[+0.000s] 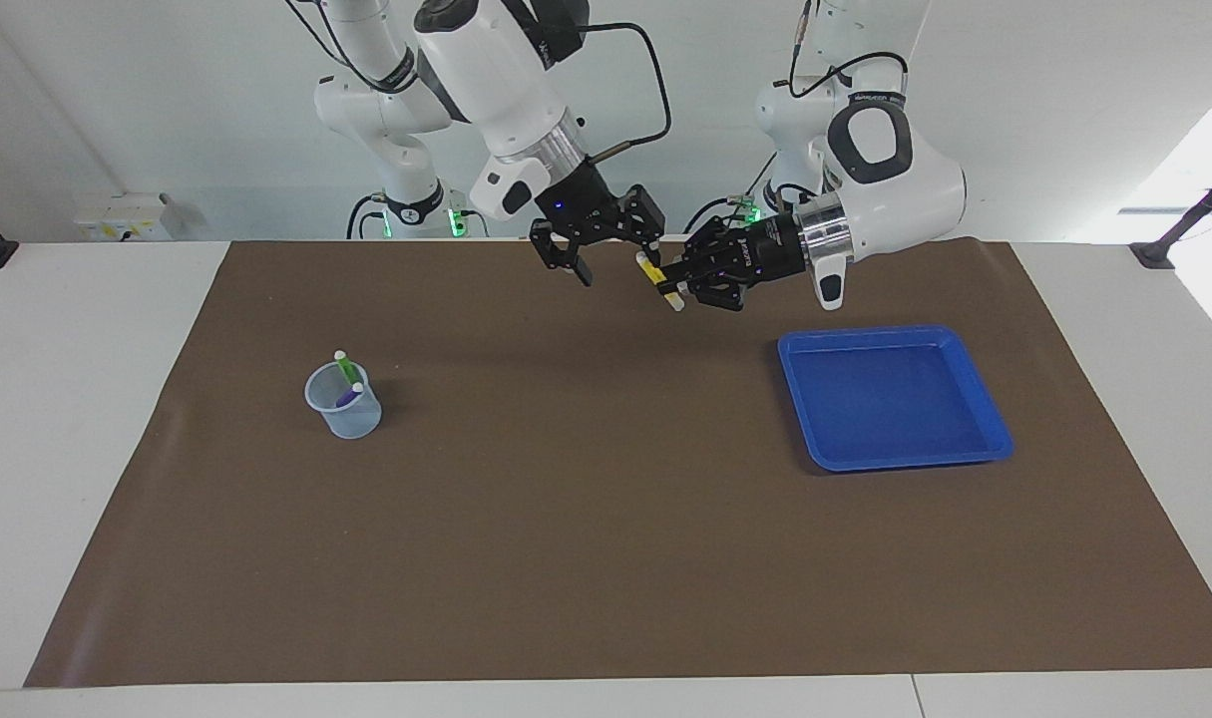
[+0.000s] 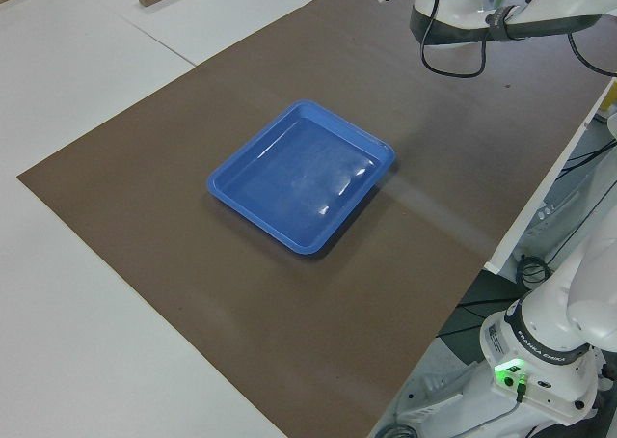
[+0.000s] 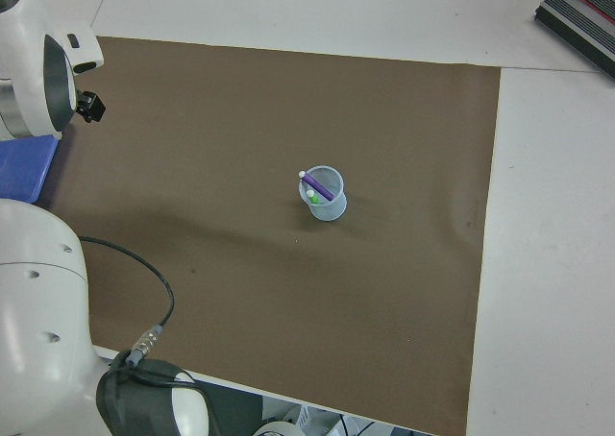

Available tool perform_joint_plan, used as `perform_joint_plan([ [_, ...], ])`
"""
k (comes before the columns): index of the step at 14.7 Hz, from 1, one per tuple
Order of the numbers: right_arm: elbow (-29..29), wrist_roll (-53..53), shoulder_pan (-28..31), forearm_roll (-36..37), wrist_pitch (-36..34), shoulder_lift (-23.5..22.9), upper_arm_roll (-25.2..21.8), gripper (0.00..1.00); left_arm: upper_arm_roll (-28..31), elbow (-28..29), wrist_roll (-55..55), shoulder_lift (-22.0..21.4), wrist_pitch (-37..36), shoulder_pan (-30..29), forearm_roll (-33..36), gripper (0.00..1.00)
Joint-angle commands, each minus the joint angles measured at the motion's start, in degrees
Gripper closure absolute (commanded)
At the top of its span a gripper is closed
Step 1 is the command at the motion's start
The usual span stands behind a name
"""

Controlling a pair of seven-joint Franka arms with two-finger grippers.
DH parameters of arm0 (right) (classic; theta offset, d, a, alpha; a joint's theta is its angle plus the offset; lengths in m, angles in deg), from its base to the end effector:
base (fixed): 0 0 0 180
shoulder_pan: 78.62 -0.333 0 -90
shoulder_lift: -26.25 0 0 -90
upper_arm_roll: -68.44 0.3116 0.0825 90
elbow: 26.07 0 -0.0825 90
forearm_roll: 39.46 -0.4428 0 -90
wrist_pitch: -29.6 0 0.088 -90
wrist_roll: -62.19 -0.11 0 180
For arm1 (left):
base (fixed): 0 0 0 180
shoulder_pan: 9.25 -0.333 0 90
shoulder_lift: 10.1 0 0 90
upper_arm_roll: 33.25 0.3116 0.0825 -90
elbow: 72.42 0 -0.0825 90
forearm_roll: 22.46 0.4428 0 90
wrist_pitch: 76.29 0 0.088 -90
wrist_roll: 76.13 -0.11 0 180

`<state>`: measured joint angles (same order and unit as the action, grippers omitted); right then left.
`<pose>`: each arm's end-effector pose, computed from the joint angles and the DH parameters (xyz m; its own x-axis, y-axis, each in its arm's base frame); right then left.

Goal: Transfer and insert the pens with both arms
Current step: 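Lift the yellow pen with the left gripper while the right gripper approaches, then grasp the yellow pen with the right gripper from the left gripper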

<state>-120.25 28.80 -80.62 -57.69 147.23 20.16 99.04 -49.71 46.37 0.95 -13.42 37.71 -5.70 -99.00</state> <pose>0.5707 0.3687 0.5710 0.9899 -0.1369 0.0369 -0.1053 -0.8843 -0.4549 0.5476 -0.2684 0.4630 -0.0904 0.3845 -0.9187 0.9950 -0.0052 -0.1000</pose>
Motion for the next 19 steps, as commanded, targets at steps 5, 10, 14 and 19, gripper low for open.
perform_joint_plan([
  [5,1.19,-1.16,0.42,3.46,2.68,-1.20,2.36,0.04,0.56,2.77,0.62,-2.40,3.24,1.73,-2.73,1.00],
  [10,2.33,-1.25,0.42,3.47,3.83,-1.99,2.45,0.28,0.64,2.77,0.71,-2.48,3.42,1.73,-2.73,1.00],
  [14,2.33,-1.25,0.42,3.64,4.27,-1.90,3.67,1.00,0.64,2.77,0.71,-2.49,3.68,1.73,-2.91,1.00],
  [19,2.33,-1.33,0.42,3.55,3.48,-1.99,3.76,1.00,0.56,2.77,0.71,-2.49,3.95,1.73,-2.91,1.00],
])
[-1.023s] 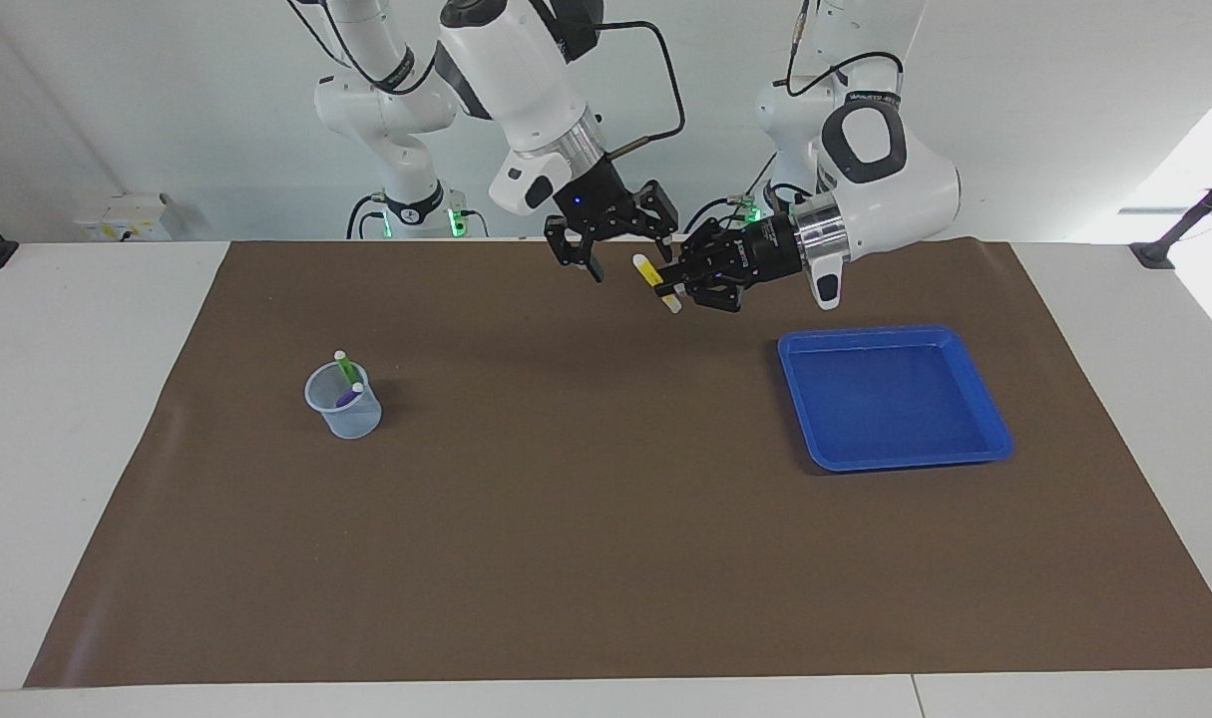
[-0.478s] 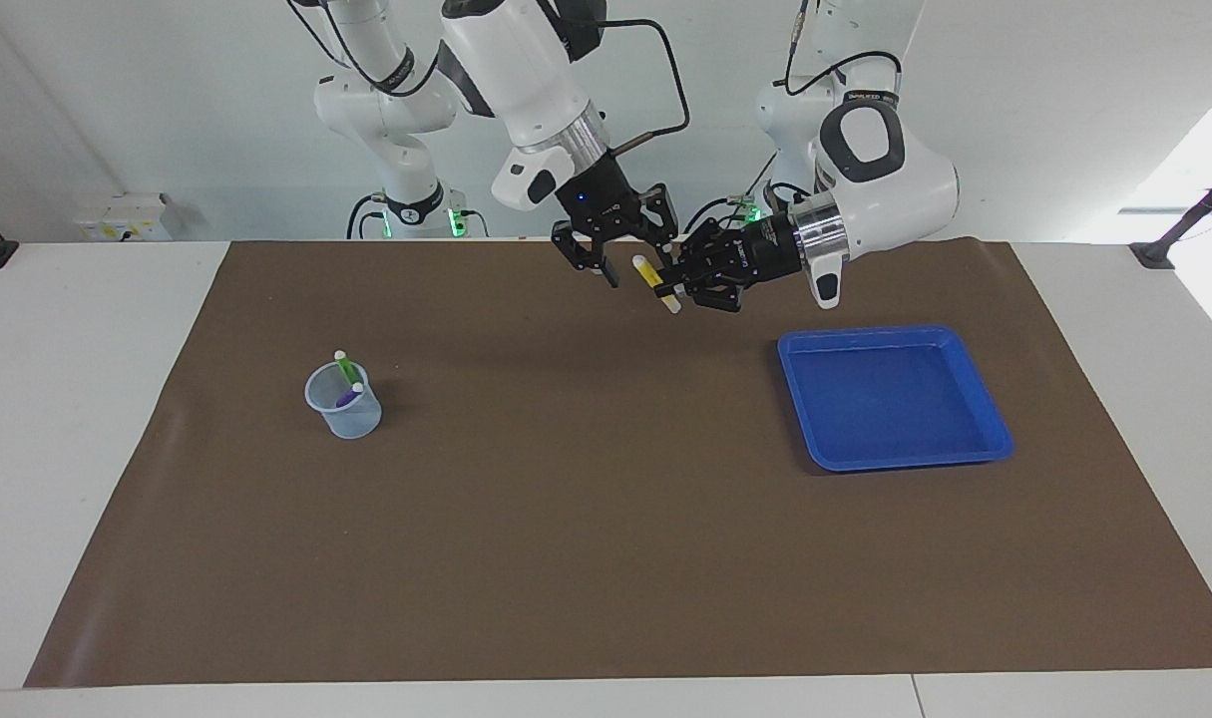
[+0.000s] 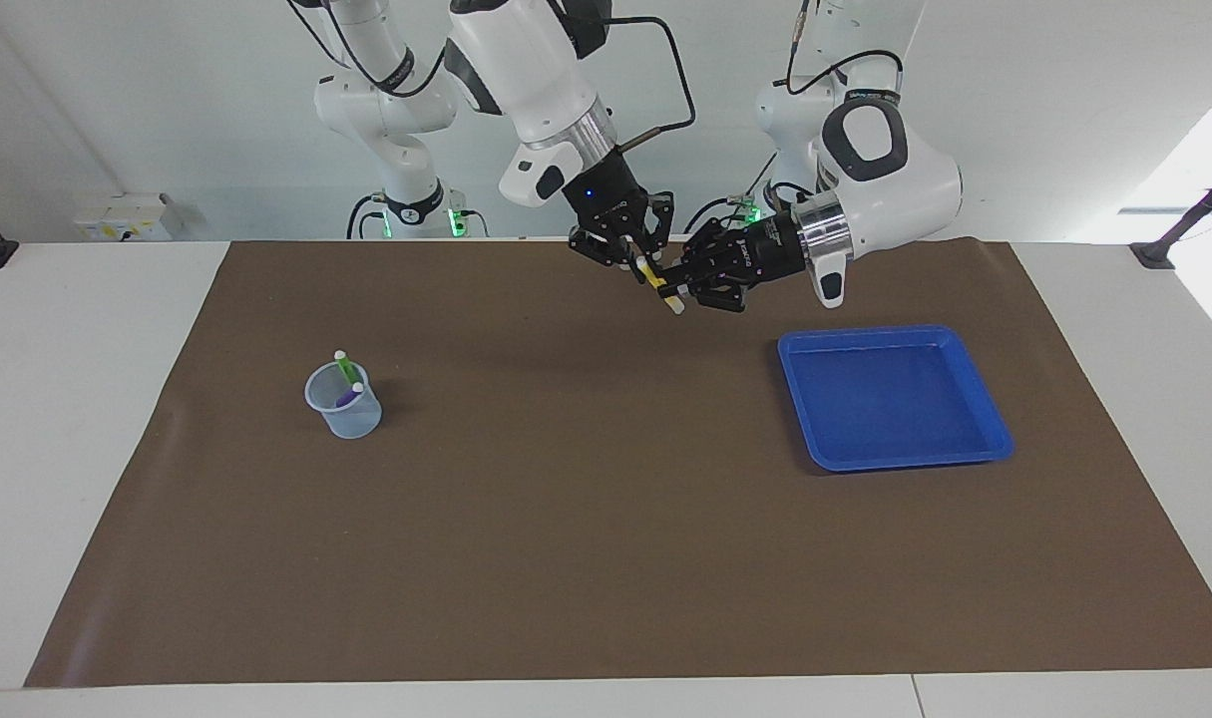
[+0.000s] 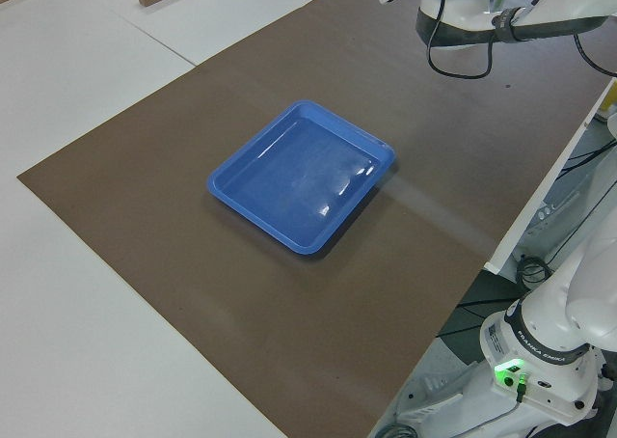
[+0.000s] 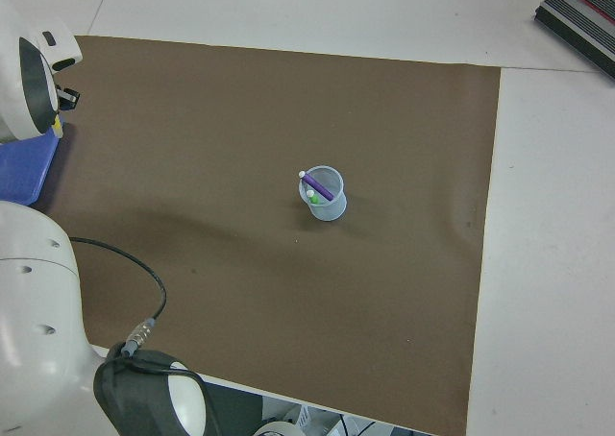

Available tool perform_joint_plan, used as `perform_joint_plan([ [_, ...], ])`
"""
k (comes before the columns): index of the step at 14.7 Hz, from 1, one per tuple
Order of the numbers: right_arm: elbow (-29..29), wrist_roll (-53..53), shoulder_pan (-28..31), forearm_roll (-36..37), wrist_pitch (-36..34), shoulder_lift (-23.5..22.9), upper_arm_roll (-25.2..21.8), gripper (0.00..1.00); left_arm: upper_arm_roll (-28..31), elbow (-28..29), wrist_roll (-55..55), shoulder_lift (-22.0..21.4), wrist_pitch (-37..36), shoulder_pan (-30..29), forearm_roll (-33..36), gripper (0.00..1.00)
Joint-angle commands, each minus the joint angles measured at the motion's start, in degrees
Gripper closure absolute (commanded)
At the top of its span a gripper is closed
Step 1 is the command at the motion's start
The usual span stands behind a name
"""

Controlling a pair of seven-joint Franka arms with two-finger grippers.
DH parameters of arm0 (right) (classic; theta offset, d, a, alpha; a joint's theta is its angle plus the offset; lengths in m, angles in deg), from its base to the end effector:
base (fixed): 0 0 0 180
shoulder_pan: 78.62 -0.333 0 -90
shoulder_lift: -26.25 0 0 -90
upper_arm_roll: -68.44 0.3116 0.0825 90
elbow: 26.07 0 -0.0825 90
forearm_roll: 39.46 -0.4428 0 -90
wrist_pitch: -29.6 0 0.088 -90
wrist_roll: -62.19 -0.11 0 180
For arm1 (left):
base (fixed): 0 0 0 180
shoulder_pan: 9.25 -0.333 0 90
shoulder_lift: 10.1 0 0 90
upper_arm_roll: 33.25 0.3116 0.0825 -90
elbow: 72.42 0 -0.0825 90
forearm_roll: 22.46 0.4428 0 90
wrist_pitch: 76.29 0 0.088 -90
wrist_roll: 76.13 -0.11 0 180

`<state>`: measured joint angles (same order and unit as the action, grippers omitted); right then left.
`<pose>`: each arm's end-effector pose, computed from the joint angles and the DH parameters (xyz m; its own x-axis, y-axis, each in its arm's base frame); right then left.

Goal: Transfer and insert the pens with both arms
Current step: 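Grasp the yellow pen with the right gripper from the left gripper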

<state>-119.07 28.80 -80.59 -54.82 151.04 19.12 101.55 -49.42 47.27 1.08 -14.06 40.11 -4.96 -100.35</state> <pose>0.5671 0.3903 0.5806 0.9871 -0.1108 0.1154 -0.0445 -0.8831 -0.4670 0.5463 -0.2681 0.4622 -0.1033 0.3784 -0.9199 0.9946 0.0345 -0.0975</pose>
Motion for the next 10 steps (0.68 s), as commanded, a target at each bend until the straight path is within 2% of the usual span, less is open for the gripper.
perform_joint_plan([
  [1,1.16,-1.33,0.39,0.76,-0.07,-0.96,1.25,1.00,0.26,1.86,0.67,-1.84,1.72,0.98,-1.56,1.00],
  [2,1.24,-1.24,0.39,0.94,-0.06,-1.04,1.17,1.00,0.35,1.86,0.67,-1.84,1.90,1.07,-1.56,1.00],
  [3,1.24,-1.24,0.48,1.81,-0.15,-1.04,1.17,1.00,0.35,1.69,0.75,-1.93,1.99,1.07,-1.56,0.01],
  [7,0.63,-0.37,0.74,6.64,-4.09,-0.17,-0.23,1.00,0.53,1.69,2.51,-2.90,2.25,0.81,-1.47,0.00],
  [10,-2.00,1.56,0.74,14.81,-7.70,2.64,-2.95,1.00,0.61,1.86,2.69,-2.90,2.25,0.37,-0.77,0.00],
])
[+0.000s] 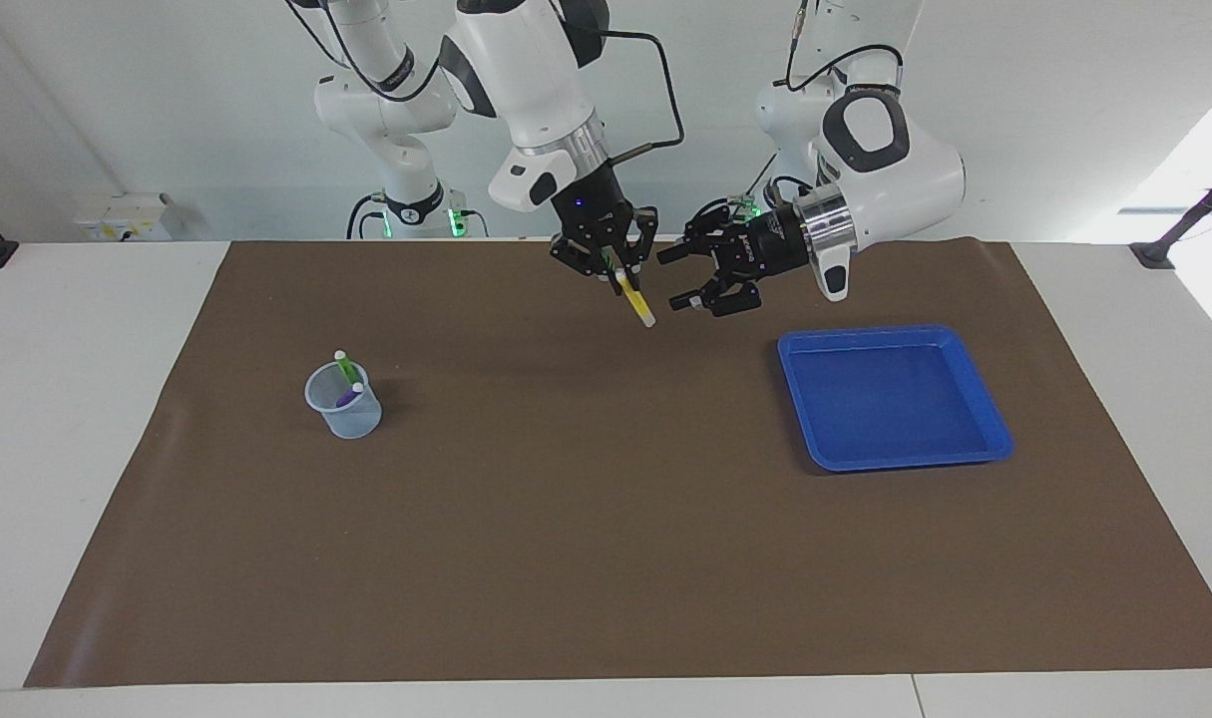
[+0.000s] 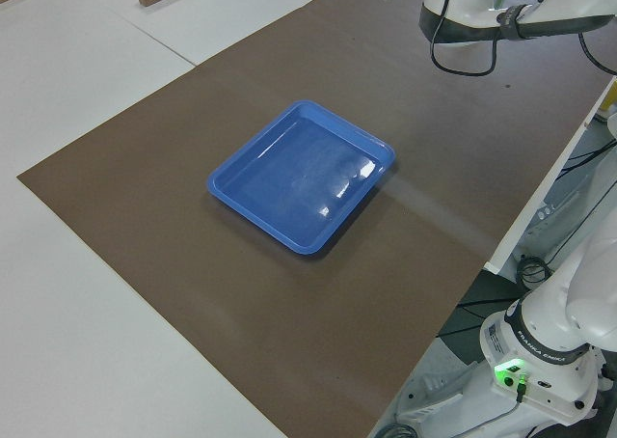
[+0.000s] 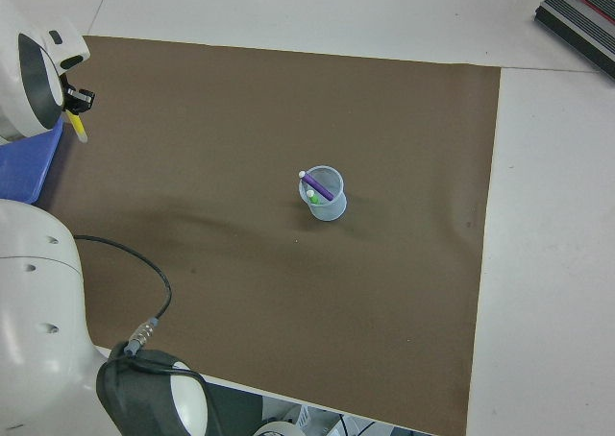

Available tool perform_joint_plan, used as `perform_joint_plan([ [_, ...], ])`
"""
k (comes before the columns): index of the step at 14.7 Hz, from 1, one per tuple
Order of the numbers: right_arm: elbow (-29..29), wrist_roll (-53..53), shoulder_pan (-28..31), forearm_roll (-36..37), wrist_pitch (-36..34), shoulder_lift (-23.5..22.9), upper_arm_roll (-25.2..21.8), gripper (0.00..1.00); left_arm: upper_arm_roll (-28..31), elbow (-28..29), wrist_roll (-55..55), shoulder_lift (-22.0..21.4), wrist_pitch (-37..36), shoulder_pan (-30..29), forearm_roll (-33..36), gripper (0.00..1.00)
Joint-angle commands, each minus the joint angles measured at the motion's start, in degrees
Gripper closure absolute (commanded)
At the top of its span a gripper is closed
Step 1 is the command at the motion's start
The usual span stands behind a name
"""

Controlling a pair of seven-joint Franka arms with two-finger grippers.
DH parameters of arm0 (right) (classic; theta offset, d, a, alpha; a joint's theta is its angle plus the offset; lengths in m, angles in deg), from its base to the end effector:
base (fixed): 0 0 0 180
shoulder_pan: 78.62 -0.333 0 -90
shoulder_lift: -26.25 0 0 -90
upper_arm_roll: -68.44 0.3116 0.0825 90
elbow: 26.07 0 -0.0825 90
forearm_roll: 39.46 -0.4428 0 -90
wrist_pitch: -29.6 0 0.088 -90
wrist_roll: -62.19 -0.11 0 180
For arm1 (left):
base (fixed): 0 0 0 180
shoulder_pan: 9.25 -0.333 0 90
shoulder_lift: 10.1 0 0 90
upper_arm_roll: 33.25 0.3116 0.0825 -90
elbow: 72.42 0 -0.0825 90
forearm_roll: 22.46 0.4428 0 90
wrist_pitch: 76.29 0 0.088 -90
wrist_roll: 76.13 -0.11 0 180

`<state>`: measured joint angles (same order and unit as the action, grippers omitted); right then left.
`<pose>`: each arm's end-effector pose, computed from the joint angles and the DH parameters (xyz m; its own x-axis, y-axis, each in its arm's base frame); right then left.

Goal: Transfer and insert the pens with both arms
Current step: 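Open the left gripper and carry the yellow pen to the cup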

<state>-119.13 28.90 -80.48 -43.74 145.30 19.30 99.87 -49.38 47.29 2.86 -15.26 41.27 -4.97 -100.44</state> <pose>0.5756 0.3631 0.5665 0.9851 -0.0570 0.1621 -0.0114 -0.9629 -0.2697 0.5458 -0.2654 0.4739 -0.1164 0.3779 -0.9185 0.9929 0.0659 -0.0987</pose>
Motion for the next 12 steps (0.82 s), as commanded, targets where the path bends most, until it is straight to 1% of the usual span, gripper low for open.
perform_joint_plan([
  [1,-3.17,3.74,0.63,4.36,-2.93,3.52,-2.77,1.00,0.66,1.84,0.91,-1.69,1.01,0.29,0.10,0.00],
  [2,-5.27,7.76,0.63,4.37,-4.07,5.35,-5.40,1.00,0.66,1.67,0.91,-1.52,0.84,0.12,2.20,0.00],
  [4,-9.84,17.50,0.63,4.37,-4.17,8.96,-10.58,1.00,0.66,1.49,0.73,-1.34,0.40,-0.41,6.67,0.00],
  [6,-13.89,26.05,0.63,4.37,-3.99,11.95,-15.77,1.00,0.75,1.23,0.38,-0.99,0.22,-1.11,14.22,0.00],
  [9,-16.09,35.19,0.72,4.37,-3.20,12.67,-22.10,1.00,0.75,0.70,0.12,-0.64,0.04,-2.08,23.81,0.00],
  [11,-17.59,41.35,0.72,4.37,-2.94,13.19,-26.50,1.00,0.84,-2.18,0.12,0.94,-0.30,-2.43,31.53,0.00],
  [12,-19.33,45.03,0.72,4.37,-1.02,13.80,-28.95,1.00,0.84,-4.12,0.03,2.08,-1.09,-2.52,36.45,0.00],
])
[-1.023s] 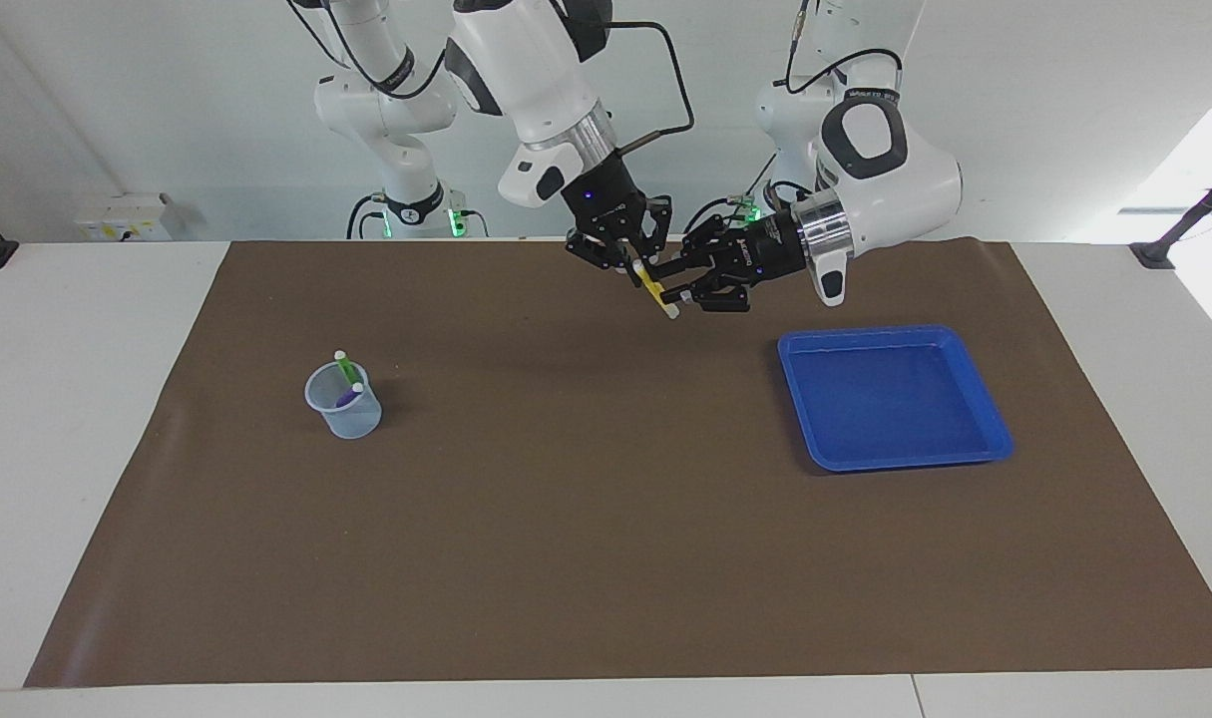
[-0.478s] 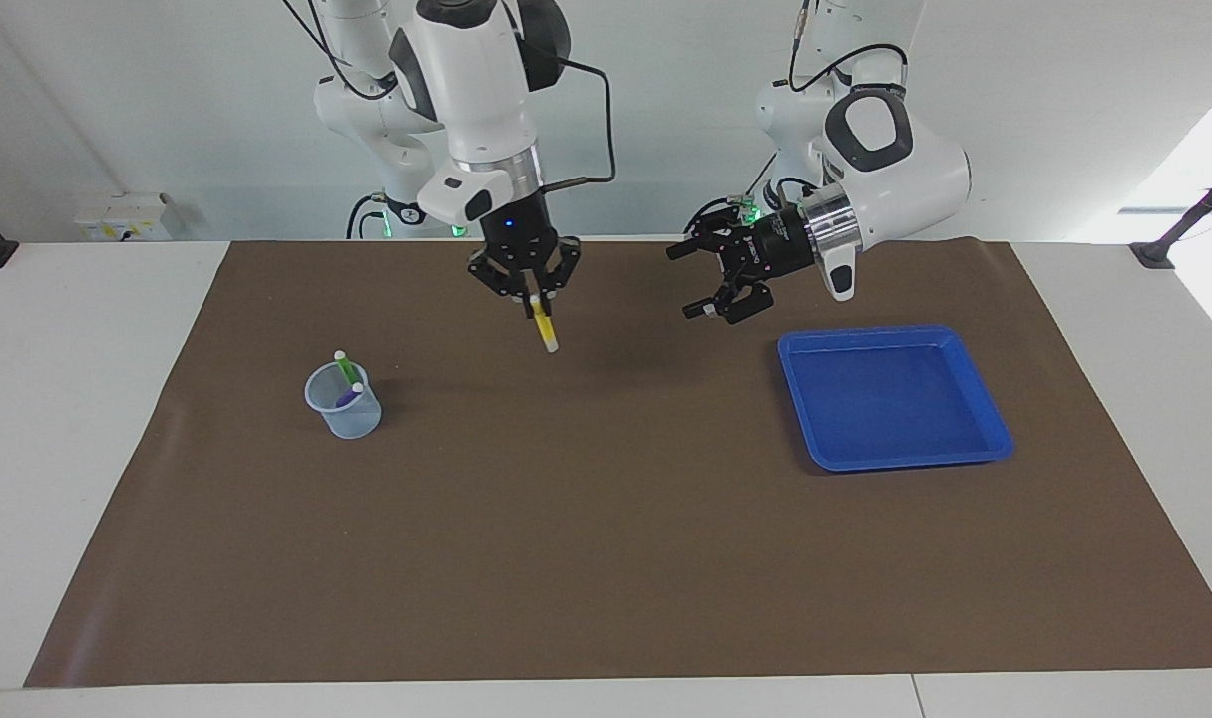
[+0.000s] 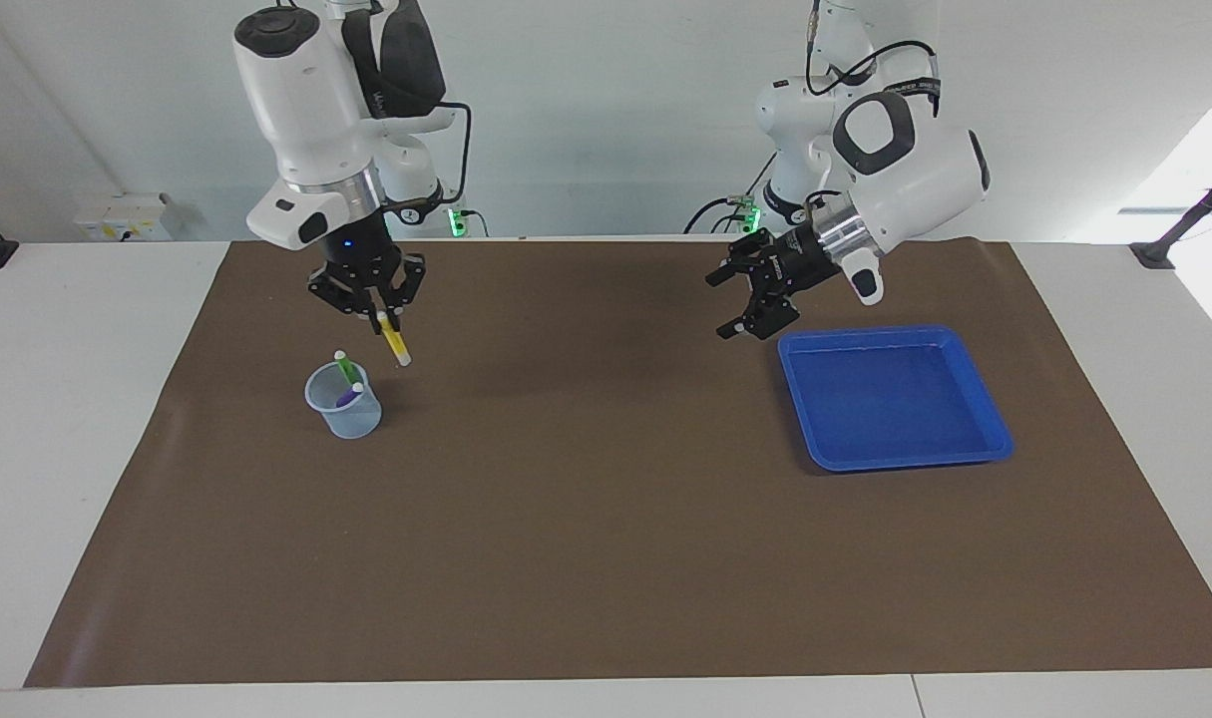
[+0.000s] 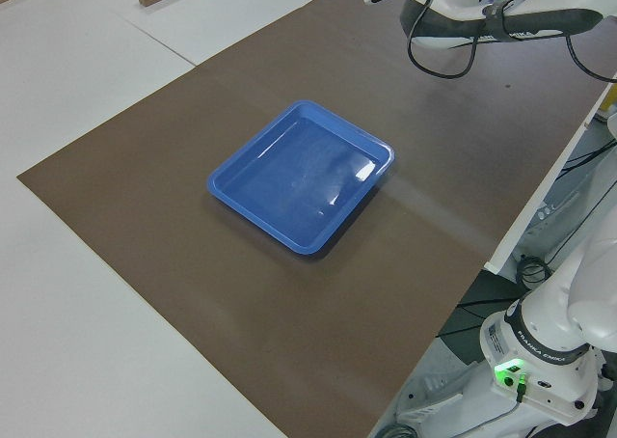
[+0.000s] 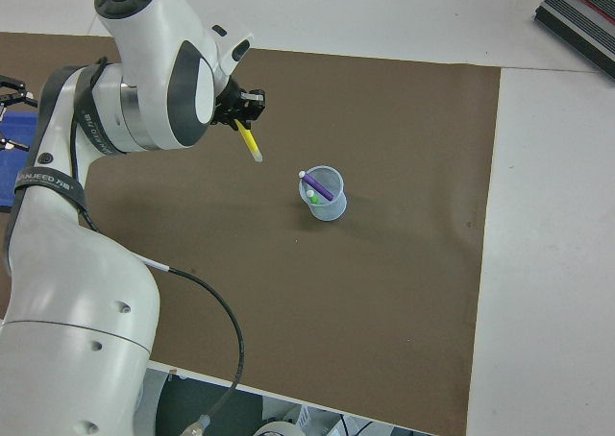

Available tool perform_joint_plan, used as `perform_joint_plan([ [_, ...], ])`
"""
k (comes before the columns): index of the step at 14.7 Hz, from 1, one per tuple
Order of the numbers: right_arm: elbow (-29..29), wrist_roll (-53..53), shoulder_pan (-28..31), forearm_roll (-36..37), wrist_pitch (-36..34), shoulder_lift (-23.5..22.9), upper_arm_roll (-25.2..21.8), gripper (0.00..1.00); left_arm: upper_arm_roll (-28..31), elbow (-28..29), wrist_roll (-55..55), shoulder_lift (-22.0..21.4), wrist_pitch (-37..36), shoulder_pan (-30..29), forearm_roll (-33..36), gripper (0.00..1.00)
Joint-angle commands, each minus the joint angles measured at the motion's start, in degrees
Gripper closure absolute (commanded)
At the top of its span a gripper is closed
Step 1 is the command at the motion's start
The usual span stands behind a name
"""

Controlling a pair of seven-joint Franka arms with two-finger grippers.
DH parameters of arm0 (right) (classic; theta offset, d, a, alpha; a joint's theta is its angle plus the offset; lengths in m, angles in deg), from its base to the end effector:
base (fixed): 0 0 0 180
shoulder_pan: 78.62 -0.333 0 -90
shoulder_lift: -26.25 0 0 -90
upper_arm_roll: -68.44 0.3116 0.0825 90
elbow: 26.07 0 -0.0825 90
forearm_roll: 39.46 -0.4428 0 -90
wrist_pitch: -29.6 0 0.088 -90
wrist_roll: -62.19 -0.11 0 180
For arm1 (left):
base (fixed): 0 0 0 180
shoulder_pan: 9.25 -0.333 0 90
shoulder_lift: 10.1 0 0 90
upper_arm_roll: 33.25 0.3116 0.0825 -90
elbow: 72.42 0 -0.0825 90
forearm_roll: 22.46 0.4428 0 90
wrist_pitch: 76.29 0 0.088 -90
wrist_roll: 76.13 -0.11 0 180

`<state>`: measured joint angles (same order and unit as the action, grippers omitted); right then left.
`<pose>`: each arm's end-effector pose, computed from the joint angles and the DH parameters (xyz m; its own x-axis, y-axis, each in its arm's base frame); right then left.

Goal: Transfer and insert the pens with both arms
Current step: 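Open the left gripper and carry the yellow pen to the cup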

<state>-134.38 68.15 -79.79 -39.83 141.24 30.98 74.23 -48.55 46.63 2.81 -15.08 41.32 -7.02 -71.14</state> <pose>0.6042 0.0757 0.5297 0.9654 0.2209 0.1388 0.2208 -0.9752 0.0165 0.5548 -0.2223 0.4557 0.1014 0.7338 -0.6718 0.9946 -0.0890 0.0530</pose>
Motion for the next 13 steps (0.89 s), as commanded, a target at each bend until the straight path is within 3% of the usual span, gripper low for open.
perform_joint_plan([
  [1,-7.06,9.38,0.03,0.46,5.49,3.17,-5.60,1.00,0.01,-5.74,-0.01,2.86,-3.07,-0.39,12.16,0.00],
  [4,-14.37,14.24,0.03,0.46,11.22,5.38,-9.74,1.00,0.10,-13.47,-4.90,6.02,-12.55,-0.74,21.59,0.00],
  [8,-17.36,14.60,0.29,0.37,14.48,4.51,-10.63,1.00,0.27,-22.00,-19.58,8.93,-24.76,-1.62,33.45,0.00],
  [13,-19.04,14.16,0.38,-1.47,16.24,2.75,-10.90,1.00,0.28,-29.30,-45.94,9.20,-39.10,-6.71,41.20,0.00],
])
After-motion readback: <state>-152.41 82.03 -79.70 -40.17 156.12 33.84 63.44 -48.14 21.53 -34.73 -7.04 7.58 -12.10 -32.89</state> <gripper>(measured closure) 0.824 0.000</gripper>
